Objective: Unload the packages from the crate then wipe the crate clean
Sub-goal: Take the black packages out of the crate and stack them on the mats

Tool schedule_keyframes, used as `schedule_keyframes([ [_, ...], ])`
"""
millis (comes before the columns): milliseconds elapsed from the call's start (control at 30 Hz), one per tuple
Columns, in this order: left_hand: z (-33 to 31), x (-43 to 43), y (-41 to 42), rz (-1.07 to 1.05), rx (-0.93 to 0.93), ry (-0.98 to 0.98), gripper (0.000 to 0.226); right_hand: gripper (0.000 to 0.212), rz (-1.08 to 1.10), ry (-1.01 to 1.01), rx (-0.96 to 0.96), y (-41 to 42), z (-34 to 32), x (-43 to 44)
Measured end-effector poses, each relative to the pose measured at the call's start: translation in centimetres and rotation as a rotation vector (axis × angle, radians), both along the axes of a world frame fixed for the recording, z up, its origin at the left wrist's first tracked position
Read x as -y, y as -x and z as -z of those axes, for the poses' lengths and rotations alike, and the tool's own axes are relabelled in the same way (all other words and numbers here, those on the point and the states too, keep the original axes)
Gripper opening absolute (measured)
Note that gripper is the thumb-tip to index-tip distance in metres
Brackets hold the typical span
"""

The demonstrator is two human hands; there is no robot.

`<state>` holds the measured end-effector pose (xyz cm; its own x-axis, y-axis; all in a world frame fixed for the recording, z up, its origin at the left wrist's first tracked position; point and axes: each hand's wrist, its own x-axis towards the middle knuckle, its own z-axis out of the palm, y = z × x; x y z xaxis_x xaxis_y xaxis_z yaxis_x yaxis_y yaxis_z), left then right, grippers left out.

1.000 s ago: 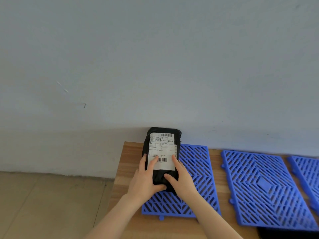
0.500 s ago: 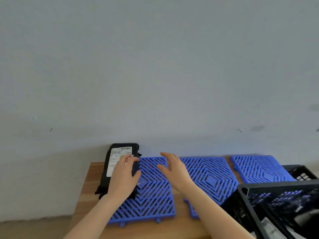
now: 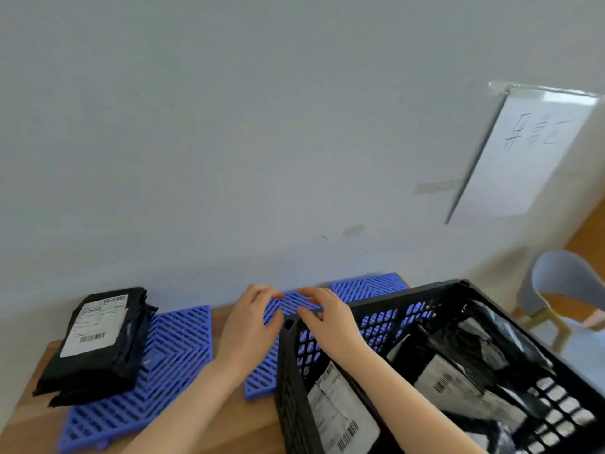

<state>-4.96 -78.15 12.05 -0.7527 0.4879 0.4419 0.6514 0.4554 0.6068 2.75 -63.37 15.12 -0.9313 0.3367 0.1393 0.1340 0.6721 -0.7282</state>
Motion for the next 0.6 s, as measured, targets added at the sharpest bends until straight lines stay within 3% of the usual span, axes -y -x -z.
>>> schedule_keyframes([
  [333,1.8,-8.2,-4.1,0.202,0.099,-0.001,0.027,0.039,0.159,-0.013,0.088,-5.6,1.6,-6.7],
  [600,2.6,-9.2,-7.0,0.054,0.143,0.095,0.037,0.045,-0.034,-0.002,0.228,-5.8,4.0,-8.6],
])
